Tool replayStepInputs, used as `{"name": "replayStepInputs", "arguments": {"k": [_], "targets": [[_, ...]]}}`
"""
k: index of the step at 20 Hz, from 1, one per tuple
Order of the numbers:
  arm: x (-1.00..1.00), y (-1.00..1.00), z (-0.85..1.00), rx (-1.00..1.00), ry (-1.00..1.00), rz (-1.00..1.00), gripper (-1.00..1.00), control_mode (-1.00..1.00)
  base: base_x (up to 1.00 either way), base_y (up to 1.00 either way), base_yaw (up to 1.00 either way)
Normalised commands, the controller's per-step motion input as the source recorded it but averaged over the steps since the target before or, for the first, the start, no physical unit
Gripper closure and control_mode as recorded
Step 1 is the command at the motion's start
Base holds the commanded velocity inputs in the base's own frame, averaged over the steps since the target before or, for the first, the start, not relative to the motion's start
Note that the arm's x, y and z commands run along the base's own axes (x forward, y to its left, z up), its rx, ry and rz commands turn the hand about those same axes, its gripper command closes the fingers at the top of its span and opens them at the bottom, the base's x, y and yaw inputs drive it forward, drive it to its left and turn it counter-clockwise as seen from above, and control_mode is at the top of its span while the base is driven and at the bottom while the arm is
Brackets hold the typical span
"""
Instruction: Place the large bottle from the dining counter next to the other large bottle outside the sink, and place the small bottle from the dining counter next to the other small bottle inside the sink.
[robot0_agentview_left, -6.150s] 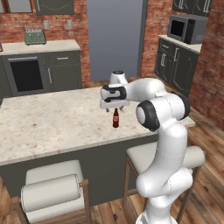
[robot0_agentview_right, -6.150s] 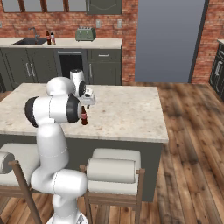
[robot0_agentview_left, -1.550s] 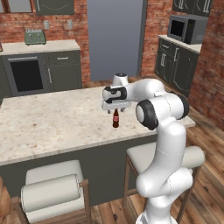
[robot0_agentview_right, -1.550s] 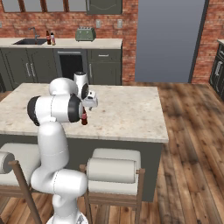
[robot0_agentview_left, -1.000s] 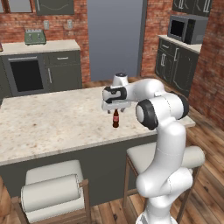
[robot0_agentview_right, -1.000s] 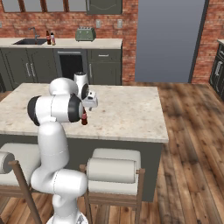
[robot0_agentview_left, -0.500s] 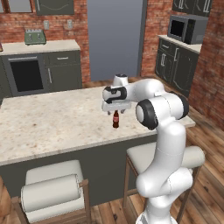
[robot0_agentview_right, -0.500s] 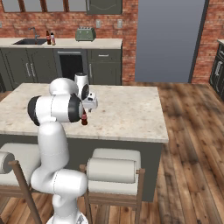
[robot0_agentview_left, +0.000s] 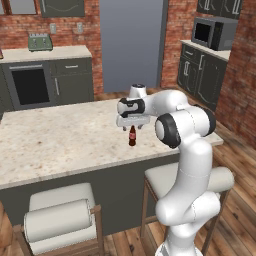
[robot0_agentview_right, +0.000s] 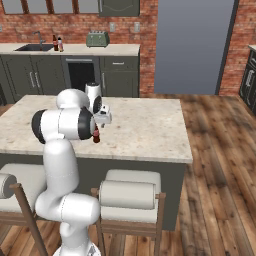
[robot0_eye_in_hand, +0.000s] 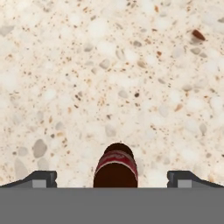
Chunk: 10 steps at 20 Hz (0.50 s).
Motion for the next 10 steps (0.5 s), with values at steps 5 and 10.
{"name": "replayStepInputs", "arguments": {"k": [5, 10], "targets": [[0.00, 0.00, 0.00, 0.00, 0.00, 0.00, 1.00, -1.00, 0.00, 0.00, 0.00], [0.00, 0.00, 0.00, 0.00, 0.00, 0.00, 1.00, -1.00, 0.00, 0.00, 0.00]]}}
